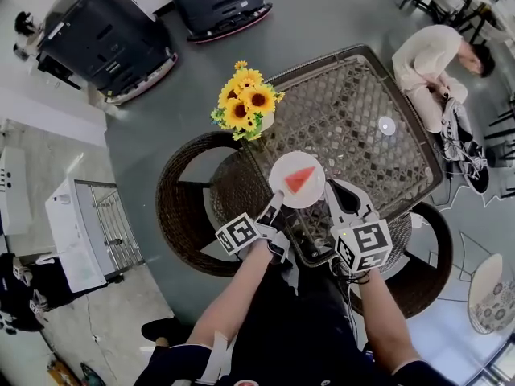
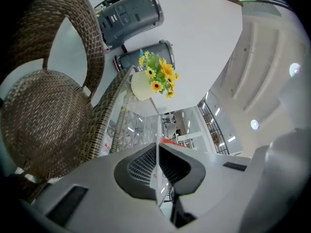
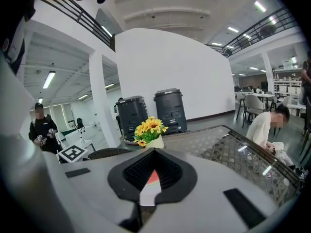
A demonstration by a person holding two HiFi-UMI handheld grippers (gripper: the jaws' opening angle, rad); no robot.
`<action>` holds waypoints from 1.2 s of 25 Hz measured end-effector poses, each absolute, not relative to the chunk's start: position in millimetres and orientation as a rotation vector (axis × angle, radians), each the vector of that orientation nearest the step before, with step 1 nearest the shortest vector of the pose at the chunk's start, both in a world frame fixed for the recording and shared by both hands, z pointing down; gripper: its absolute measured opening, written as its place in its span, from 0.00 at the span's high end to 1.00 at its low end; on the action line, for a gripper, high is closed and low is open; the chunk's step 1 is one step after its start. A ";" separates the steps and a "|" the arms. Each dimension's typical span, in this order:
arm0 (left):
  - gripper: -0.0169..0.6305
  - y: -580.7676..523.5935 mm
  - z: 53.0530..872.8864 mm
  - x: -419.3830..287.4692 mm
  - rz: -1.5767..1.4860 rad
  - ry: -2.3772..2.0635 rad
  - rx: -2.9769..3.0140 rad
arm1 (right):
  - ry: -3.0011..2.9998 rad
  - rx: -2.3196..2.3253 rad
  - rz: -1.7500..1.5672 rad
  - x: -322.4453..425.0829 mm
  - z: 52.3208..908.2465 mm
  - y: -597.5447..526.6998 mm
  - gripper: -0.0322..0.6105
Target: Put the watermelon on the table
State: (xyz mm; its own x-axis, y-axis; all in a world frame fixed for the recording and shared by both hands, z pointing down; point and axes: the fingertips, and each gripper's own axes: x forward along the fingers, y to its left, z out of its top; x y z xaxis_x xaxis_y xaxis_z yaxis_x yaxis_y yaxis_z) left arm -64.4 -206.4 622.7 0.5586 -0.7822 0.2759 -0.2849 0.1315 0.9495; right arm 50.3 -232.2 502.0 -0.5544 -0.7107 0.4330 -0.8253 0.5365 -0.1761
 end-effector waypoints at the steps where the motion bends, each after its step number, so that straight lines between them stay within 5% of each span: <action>1: 0.95 -207.2 627.0 -64.9 -0.459 -0.983 1.435 | -2.470 1.268 0.527 49.8 504.1 -233.5 0.95; 30: 0.95 -219.6 681.0 -57.3 -0.385 -1.019 1.371 | -2.432 1.272 0.571 70.1 528.6 -242.5 0.95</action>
